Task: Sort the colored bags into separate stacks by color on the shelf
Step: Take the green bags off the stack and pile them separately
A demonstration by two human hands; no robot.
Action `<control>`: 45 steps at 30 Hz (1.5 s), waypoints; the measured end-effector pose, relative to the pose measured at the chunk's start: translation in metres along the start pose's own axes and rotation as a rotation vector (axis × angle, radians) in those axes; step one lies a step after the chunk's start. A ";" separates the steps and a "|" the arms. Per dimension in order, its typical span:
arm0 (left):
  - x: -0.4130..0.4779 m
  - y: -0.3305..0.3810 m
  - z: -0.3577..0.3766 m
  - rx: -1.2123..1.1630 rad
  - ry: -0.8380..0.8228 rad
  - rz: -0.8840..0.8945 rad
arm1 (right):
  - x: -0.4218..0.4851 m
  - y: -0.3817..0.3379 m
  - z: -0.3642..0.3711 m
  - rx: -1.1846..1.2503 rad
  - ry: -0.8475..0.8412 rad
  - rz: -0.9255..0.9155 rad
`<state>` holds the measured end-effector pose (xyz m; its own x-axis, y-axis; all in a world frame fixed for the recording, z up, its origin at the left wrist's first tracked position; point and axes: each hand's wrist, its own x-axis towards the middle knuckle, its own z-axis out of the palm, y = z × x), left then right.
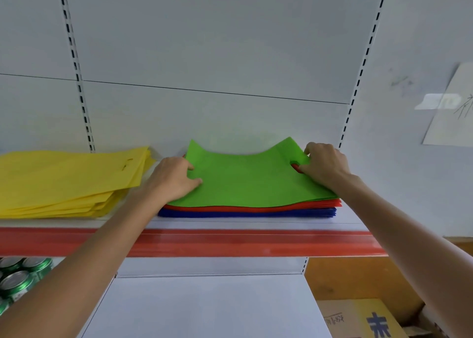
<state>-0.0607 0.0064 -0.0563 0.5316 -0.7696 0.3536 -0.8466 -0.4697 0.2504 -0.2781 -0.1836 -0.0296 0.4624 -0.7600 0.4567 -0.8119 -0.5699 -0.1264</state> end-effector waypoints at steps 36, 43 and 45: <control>0.002 -0.179 -0.104 -0.116 0.207 0.071 | -0.005 -0.187 -0.040 0.170 0.088 0.040; -0.002 -0.318 -0.143 -0.061 0.124 0.108 | -0.031 -0.316 -0.014 0.189 0.081 0.120; -0.003 -0.351 -0.152 -0.066 0.127 0.103 | -0.035 -0.349 -0.011 0.191 0.079 0.123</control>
<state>0.2391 0.2399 -0.0084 0.4446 -0.7498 0.4901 -0.8955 -0.3585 0.2638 -0.0148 0.0456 0.0078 0.3291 -0.8046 0.4942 -0.7744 -0.5295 -0.3464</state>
